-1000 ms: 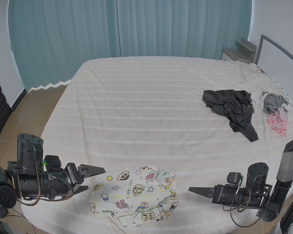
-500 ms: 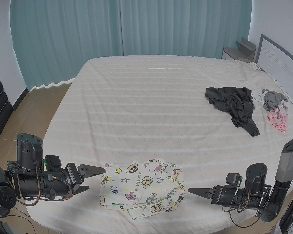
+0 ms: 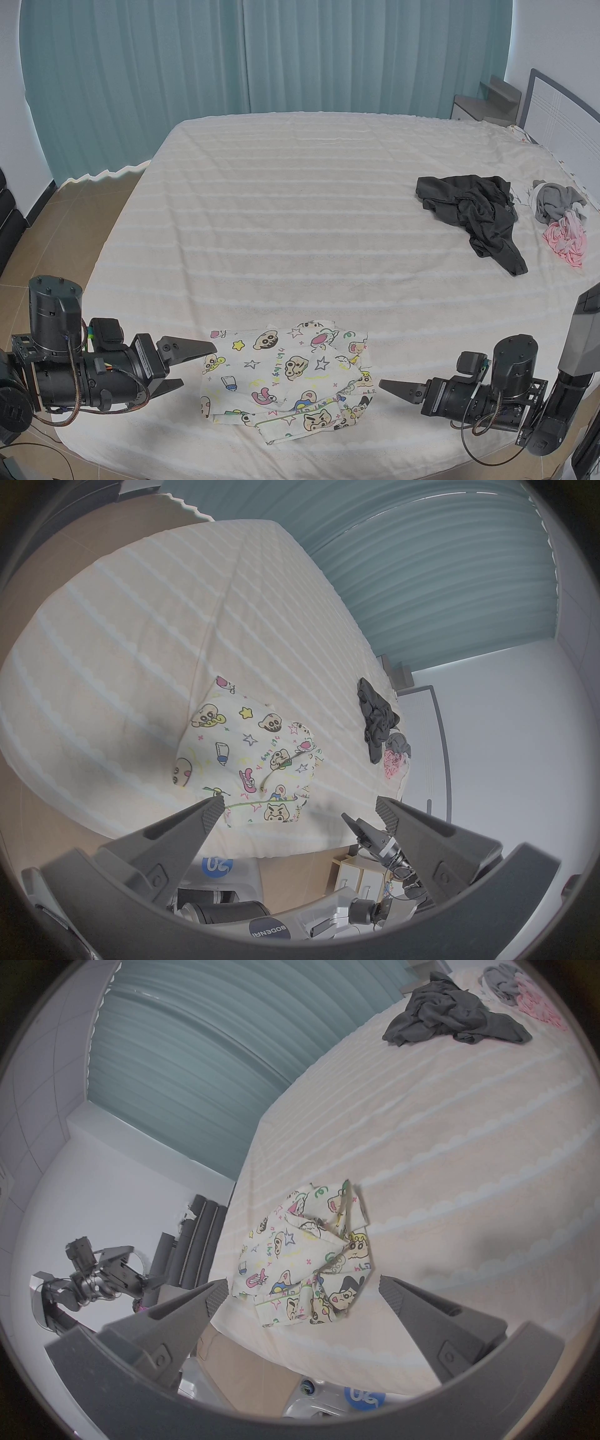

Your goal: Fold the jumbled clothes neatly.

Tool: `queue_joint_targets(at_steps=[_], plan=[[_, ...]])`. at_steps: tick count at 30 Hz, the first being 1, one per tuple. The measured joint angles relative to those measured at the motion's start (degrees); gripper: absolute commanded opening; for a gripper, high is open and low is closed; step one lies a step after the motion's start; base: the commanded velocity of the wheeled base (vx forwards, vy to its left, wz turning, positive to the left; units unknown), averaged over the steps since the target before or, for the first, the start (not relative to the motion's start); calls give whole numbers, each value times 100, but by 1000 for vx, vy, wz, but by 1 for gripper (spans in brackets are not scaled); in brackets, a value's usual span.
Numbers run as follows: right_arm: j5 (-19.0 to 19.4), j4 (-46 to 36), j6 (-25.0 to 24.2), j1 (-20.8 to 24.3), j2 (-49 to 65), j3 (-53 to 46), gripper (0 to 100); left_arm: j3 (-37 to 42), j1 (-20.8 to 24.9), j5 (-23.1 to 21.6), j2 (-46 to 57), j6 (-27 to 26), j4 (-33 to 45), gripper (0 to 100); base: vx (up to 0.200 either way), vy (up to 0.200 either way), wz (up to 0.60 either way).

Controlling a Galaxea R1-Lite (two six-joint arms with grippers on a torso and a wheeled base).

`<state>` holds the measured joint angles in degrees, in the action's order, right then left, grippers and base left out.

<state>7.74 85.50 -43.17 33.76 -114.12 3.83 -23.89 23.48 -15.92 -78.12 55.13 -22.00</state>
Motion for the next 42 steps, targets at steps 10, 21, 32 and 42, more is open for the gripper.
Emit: queue_joint_targets(at_steps=[10, 21, 32, 42], plan=[[-534, -2108, 296, 224, 65, 1263, 100, 33, -24, 2, -2, 5, -49, 100, 0, 200, 0], [-2003, -5664, 848, 488, 144, 3362, 100, 33, -52, 2, -11, -11, -55, 100, 0, 55, 0], [-3821, -8223, 1452, 751, -289, 5444, 100, 33, -55, 7, -16, -26, -60, 100, 0, 0, 0], [-4030, -8376, 1496, 811, -1054, 5764, 100, 33, -57, 9, -55, -30, -63, 100, 0, 0, 0]])
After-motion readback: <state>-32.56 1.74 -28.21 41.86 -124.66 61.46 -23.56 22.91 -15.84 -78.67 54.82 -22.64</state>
